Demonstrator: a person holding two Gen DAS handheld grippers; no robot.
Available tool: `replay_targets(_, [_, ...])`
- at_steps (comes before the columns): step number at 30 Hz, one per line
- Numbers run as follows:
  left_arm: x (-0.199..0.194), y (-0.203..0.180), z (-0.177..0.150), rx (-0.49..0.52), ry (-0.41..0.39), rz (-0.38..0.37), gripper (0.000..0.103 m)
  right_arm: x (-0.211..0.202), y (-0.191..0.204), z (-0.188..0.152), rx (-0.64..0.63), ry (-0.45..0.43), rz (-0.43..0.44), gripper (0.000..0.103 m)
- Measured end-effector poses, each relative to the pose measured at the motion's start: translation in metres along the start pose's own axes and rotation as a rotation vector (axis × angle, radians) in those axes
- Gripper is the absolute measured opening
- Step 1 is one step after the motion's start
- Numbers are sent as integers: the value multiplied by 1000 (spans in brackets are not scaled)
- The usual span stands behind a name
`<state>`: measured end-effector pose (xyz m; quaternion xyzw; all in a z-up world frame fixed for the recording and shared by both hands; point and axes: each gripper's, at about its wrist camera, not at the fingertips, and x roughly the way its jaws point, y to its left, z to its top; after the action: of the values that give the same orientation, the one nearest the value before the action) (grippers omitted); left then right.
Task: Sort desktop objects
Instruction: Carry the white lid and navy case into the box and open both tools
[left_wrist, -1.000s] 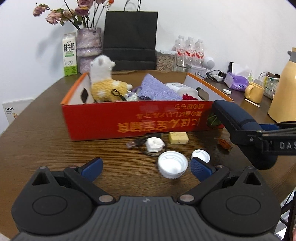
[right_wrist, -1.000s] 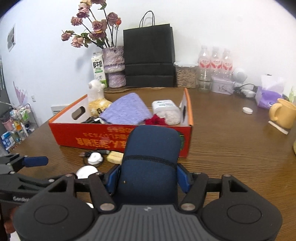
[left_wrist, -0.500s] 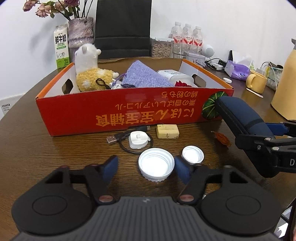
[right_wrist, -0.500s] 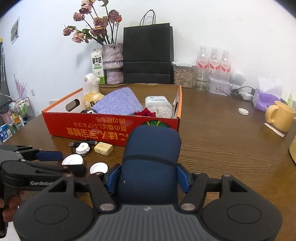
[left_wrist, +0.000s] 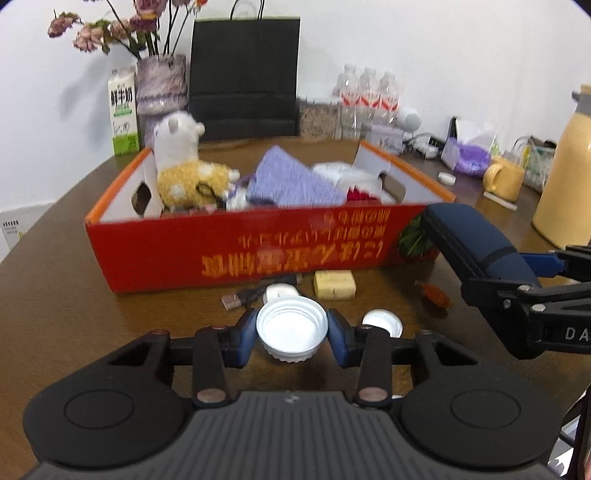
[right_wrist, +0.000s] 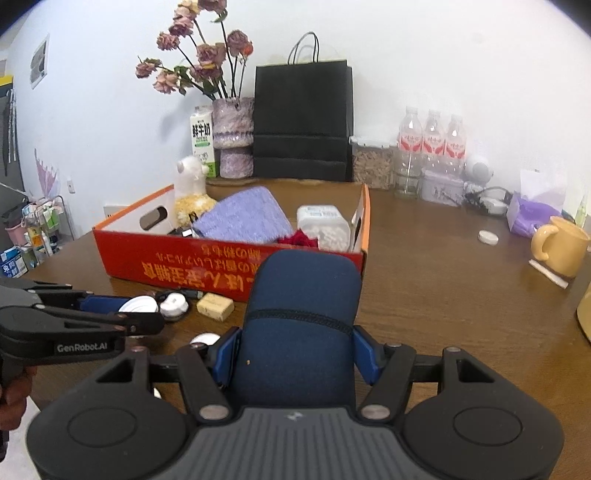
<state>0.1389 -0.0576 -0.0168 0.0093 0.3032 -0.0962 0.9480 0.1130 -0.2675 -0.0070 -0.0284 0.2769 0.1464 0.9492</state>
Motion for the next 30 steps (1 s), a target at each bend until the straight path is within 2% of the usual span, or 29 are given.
replay_targets(9, [-20, 18, 49, 12, -166, 54, 41, -10, 7, 40, -44, -102, 2, 62])
replay_targets(12, [-17, 28, 72, 7, -212, 102, 41, -2, 8, 62, -46, -133, -9, 62])
replay_targets(17, [-3, 48, 105, -14, -249, 125, 41, 25, 9, 100, -57, -153, -24, 62])
replay_targets(21, [17, 59, 122, -15, -229, 151, 41, 60, 12, 122, -81, -121, -33, 62])
replay_targets(30, [82, 84, 123, -13, -54, 176, 41, 138, 22, 127, -102, 31, -5, 62])
